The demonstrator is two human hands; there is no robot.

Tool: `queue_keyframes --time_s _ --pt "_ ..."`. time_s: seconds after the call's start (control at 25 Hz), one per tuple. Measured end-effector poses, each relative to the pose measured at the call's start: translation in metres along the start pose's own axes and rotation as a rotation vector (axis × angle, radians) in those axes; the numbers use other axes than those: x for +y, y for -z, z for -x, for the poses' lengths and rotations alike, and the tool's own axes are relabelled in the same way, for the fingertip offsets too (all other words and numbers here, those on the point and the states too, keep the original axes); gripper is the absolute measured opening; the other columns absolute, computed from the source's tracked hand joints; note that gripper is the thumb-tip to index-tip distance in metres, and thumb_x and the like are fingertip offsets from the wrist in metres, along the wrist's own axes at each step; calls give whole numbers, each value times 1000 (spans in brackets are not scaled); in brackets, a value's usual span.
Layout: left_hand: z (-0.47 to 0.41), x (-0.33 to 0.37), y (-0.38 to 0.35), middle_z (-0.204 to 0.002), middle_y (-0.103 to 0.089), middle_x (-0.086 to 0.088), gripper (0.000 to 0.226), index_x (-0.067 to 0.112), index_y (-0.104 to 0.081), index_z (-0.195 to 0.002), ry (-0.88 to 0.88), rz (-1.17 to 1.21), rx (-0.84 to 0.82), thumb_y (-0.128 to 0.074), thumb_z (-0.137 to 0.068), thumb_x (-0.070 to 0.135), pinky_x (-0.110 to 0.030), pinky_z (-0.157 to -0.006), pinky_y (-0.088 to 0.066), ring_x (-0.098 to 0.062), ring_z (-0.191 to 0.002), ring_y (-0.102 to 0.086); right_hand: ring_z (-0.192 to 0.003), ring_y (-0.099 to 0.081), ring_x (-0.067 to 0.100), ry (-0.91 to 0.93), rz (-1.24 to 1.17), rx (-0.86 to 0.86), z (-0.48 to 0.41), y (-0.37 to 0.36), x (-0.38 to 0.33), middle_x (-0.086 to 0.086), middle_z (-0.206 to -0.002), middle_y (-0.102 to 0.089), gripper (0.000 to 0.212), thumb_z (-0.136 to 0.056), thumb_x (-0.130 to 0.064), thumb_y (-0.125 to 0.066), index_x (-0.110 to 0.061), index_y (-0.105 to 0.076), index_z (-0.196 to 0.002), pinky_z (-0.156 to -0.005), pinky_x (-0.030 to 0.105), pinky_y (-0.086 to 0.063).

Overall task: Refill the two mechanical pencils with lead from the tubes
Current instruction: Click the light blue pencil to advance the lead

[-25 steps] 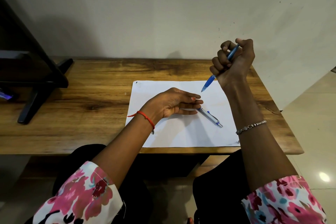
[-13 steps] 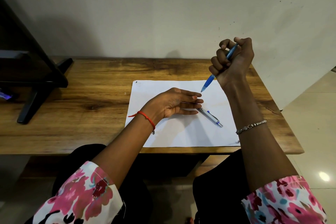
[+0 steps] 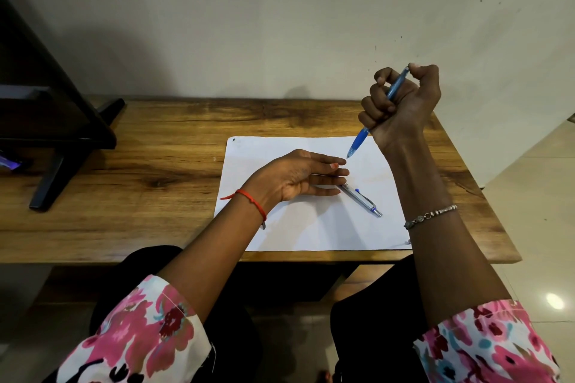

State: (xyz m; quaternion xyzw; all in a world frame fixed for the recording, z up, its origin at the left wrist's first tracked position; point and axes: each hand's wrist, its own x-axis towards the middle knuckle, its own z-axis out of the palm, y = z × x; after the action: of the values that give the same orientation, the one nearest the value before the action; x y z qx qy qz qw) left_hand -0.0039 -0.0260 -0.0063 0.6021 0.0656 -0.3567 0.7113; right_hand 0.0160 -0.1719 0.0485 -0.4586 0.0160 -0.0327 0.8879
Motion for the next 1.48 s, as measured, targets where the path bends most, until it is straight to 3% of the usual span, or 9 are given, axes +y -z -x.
queue_keyframes --time_s 0.72,0.96,1.24,1.48 --pt "0 -1 0 -87 -70 -9 17 2 -65 -101 1 1 8 -54 -88 2 -34 -73 -58 -19 -76 -68 -38 -10 9 5 -6 -8 -1 2 0 -7 -40 -18 41 -89 -34 -21 -12 -42 -62 -43 14 -14" --pt "2 -1 -2 -89 -68 -10 23 0 -62 -110 -6 4 4 -54 -88 1 -32 -69 -59 -17 -73 -68 -40 -10 9 8 -17 -16 0 3 0 -7 -41 -17 45 -90 -38 -22 -11 -44 -61 -42 16 -13" --pt "0 -1 -2 -76 -73 -6 17 1 -64 -102 7 6 8 -55 -87 2 -32 -65 -59 -16 -66 -70 -36 -11 8 1 15 -31 -1 1 -1 -7 -39 -18 42 -91 -34 -20 -11 -39 -61 -41 14 -15" --pt "0 -2 -2 -78 -72 -7 17 1 -64 -102 6 2 9 -56 -87 2 -33 -68 -59 -16 -67 -70 -35 -13 8 -5 -15 -13 -1 1 -1 -8 -38 -18 42 -90 -35 -21 -11 -40 -61 -41 13 -16"
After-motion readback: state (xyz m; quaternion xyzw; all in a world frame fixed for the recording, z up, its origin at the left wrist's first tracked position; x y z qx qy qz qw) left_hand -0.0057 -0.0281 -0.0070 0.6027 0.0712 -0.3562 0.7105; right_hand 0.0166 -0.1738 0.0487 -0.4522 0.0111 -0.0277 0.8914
